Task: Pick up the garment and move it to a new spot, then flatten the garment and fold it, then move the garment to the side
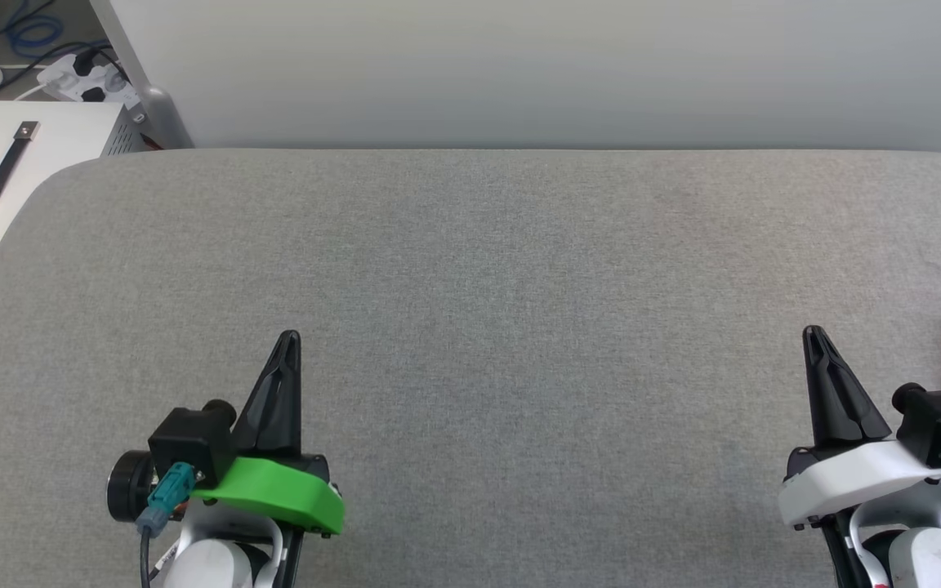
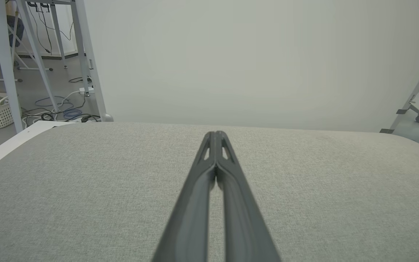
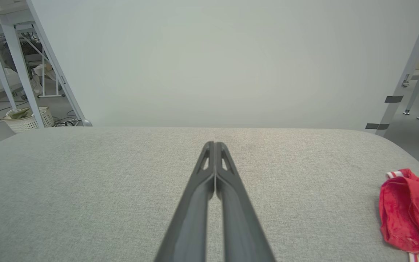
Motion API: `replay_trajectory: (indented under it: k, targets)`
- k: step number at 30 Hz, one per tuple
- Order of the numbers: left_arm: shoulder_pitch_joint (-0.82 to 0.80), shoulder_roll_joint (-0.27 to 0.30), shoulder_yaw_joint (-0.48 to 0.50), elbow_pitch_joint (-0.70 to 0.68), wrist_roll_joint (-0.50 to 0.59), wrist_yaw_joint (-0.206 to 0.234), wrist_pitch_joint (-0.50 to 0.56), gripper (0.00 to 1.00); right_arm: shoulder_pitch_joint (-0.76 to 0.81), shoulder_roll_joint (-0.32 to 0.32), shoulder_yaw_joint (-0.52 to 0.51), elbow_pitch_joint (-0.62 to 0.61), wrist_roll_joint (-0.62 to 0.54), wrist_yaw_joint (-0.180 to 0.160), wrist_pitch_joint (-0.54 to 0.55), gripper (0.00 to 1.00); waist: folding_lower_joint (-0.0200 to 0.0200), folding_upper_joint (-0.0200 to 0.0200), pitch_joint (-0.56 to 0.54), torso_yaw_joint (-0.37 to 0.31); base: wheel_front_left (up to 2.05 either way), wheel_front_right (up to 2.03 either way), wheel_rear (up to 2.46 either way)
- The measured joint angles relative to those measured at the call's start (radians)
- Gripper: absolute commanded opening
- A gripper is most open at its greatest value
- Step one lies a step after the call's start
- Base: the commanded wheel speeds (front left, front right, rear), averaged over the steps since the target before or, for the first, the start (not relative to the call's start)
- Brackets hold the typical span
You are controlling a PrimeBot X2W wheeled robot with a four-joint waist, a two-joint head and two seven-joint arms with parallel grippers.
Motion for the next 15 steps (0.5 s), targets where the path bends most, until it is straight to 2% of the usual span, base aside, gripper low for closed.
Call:
replay_trajectory:
  k: [15]
  targets:
    - [0.002, 0.0, 0.009, -0.006, 0.026, 0.017, 0.029, 0.0, 0.002, 0.008, 0.004, 0.001, -0.023, 0.0, 0.016, 0.0, 0.0, 0.0, -0.009, -0.006, 0.0, 0.0, 0.0]
